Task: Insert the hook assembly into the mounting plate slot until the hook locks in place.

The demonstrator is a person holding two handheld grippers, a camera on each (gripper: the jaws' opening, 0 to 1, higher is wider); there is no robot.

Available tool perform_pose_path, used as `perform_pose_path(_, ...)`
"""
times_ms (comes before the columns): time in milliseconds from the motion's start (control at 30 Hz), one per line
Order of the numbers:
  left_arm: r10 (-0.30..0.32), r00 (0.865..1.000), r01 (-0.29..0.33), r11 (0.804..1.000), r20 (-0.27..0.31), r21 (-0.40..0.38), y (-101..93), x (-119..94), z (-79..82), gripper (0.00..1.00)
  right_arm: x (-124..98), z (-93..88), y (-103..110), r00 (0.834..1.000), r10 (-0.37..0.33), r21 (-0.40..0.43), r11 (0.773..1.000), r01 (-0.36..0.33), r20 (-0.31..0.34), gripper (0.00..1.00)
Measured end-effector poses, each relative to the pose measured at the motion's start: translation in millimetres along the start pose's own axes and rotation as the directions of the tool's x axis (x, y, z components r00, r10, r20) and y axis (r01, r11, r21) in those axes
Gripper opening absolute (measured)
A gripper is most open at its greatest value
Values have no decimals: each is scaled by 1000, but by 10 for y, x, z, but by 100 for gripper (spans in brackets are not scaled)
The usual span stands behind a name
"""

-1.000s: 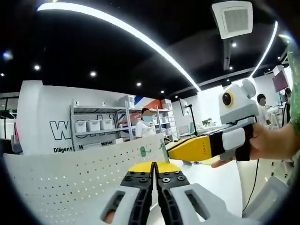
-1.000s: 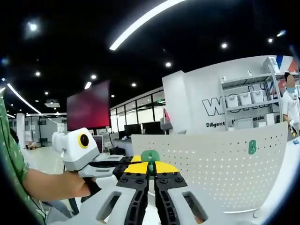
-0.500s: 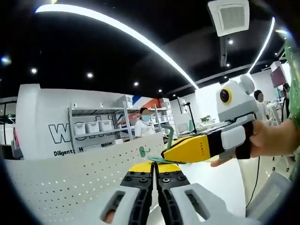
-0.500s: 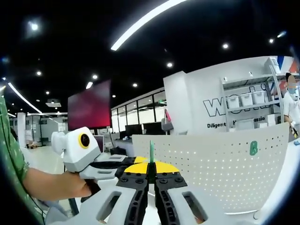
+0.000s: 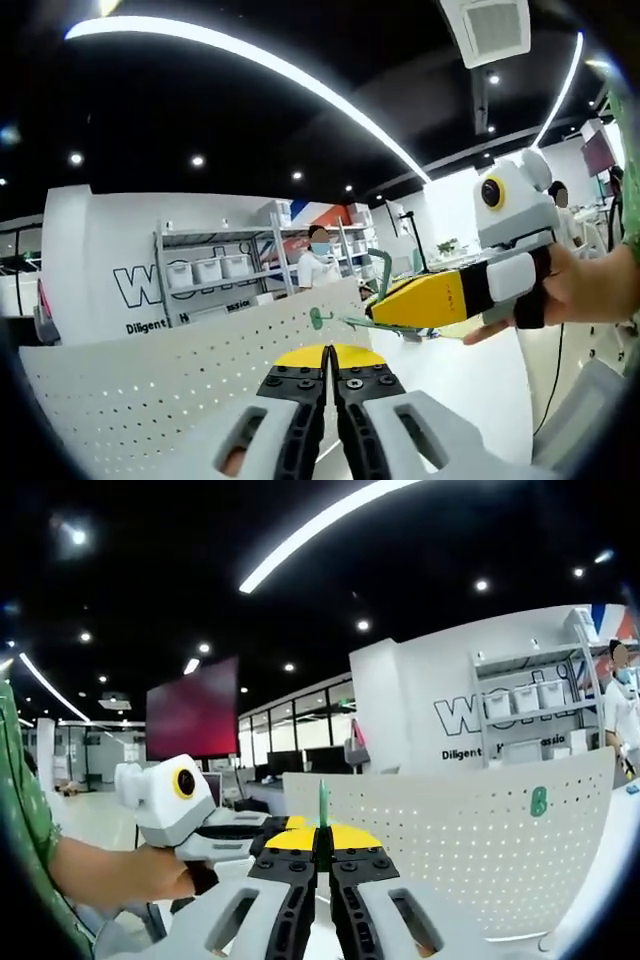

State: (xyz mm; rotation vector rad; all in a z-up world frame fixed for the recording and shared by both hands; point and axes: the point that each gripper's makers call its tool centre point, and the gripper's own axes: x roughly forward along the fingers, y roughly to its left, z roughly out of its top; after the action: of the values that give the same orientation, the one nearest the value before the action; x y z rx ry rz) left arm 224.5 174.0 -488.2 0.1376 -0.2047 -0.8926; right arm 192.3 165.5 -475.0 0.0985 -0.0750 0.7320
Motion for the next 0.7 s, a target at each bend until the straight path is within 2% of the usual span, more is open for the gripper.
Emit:
perform_pose_path(233, -8, 999, 9, 1000, 33, -20, -6, -6, 97, 2, 2, -75, 50, 1000, 12, -10, 1000, -12, -25, 1)
perform_pose_path(700, -15, 999, 16, 1000, 51, -9, -30, 2, 177, 2, -9, -96, 40, 999, 14, -18, 1000, -15, -33, 1)
